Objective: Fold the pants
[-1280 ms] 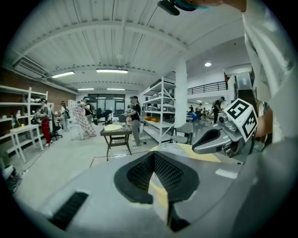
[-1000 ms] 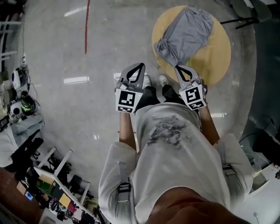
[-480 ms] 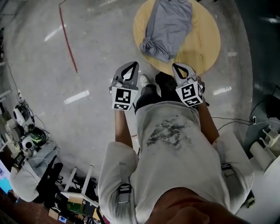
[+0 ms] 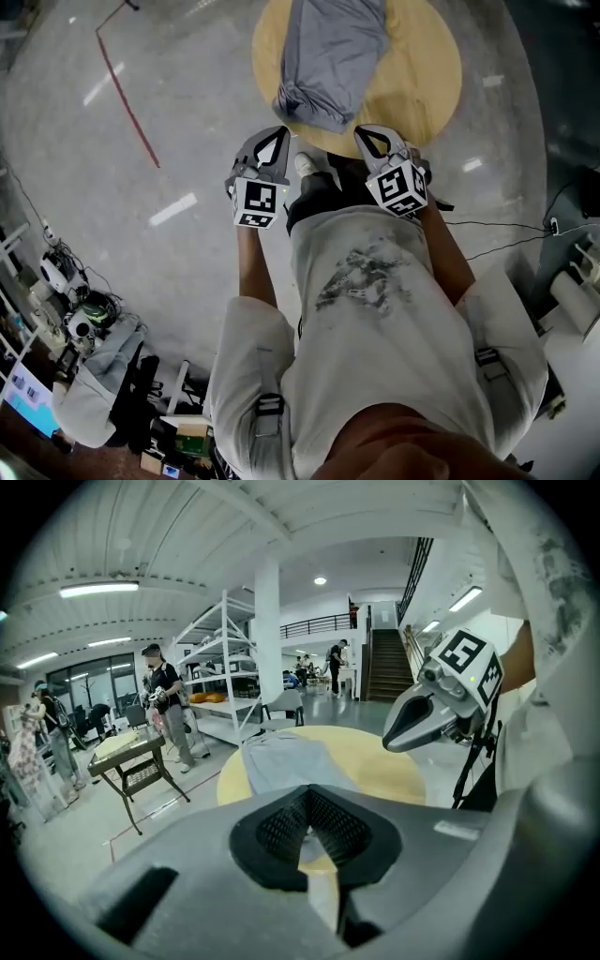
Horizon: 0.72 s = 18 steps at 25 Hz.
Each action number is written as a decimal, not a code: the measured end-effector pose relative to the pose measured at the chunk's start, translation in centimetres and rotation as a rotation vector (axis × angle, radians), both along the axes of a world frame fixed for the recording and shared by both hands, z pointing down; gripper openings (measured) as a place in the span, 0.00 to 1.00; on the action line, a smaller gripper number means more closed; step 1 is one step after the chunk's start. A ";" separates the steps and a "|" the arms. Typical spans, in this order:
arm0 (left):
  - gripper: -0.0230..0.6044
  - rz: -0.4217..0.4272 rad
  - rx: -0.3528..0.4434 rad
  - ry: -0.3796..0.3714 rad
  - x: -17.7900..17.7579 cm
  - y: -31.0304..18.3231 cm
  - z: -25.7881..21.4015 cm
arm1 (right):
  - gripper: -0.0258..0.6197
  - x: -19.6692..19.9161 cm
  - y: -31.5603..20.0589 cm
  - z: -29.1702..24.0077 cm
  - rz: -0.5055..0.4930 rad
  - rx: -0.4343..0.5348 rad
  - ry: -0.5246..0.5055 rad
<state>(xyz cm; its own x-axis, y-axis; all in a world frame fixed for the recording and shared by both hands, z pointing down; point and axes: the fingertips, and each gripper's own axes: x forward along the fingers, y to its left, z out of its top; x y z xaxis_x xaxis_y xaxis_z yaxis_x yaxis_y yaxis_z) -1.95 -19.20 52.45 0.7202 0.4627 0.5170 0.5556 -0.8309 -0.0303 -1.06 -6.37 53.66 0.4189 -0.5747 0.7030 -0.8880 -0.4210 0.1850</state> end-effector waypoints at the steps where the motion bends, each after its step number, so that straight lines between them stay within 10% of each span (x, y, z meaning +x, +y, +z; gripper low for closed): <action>1: 0.05 0.013 0.008 -0.010 0.2 0.3 0.4 | 0.05 0.1 0.0 0.2 -0.007 -0.001 -0.003; 18: 0.12 0.196 0.142 -0.076 1.6 3.0 7.4 | 0.06 0.4 -0.9 5.9 -0.115 -0.016 -0.040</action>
